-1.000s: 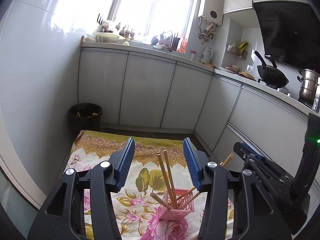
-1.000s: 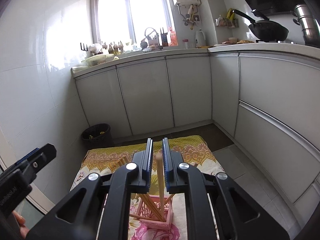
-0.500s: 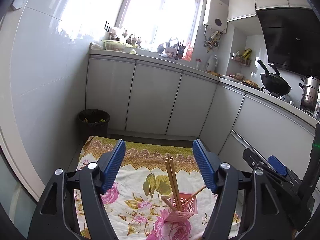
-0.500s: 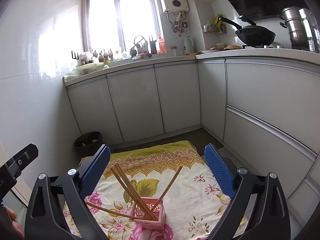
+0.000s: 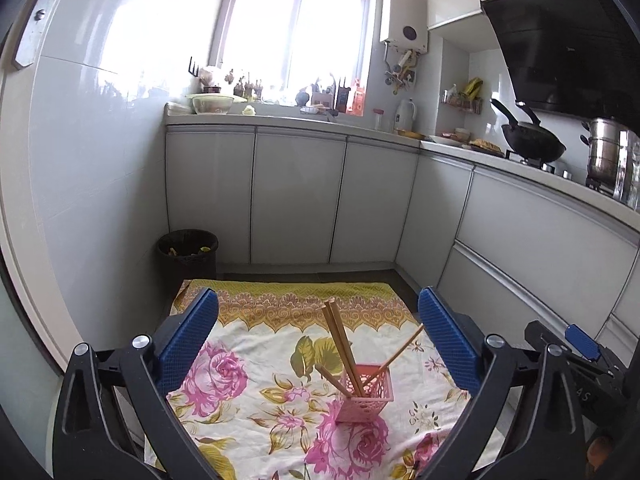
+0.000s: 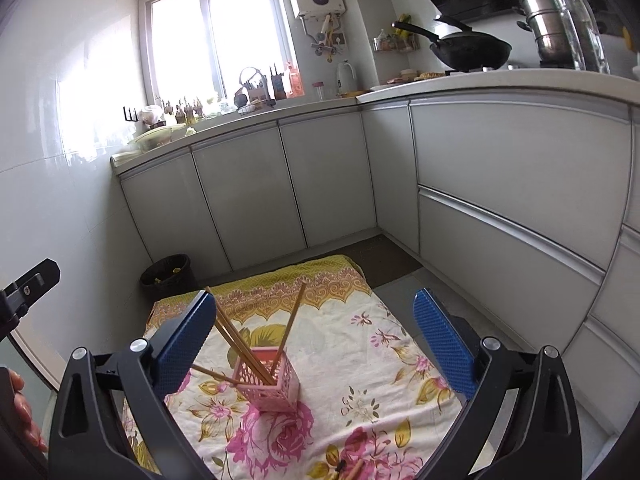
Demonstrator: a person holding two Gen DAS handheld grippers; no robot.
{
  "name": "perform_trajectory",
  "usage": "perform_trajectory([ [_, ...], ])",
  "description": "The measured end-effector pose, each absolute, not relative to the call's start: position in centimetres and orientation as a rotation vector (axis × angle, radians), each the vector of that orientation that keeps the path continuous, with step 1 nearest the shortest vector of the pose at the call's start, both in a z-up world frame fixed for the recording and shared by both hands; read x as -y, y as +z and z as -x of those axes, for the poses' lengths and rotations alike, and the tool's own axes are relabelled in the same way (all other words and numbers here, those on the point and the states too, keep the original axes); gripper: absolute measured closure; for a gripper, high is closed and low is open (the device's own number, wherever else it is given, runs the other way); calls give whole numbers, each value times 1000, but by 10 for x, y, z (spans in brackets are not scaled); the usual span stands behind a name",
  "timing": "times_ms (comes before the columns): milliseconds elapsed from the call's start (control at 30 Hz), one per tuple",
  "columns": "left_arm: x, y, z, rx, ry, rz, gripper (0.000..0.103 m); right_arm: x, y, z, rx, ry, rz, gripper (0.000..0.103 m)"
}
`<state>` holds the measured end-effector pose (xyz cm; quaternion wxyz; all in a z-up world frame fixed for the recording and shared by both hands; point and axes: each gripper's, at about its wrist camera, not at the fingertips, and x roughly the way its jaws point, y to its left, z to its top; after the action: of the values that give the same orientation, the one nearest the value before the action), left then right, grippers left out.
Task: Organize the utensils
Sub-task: 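Grasp a wooden chopstick with the left tool while the right tool grasps another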
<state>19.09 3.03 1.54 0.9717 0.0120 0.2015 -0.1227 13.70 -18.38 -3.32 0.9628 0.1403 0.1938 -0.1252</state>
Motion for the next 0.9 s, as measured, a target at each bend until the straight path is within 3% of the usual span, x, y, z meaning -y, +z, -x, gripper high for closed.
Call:
perform_trajectory([
  [167,5,-21,-191,-572,-339,-186,7,206,-70,-99,-516,-267,-350,7],
  [400,60,-112,-193,-911,-523,-358,7,230,-137,-52,-757,-298,-414,7],
  [700,85,-197,-196,-1157,-551,-364,9,248,-202,-15,-970,-298,-531,7],
  [800,101,-207,-191,-1203,-624,-374,27,255,-214,-7,-1008,-298,-587,7],
  [867,117,-218,-184,-1239,-688,-409,52,257,-221,-4,-1039,-290,-611,7],
  [900,125,-223,-182,-1255,-709,-431,55,256,-223,-3,-1052,-288,-617,7],
])
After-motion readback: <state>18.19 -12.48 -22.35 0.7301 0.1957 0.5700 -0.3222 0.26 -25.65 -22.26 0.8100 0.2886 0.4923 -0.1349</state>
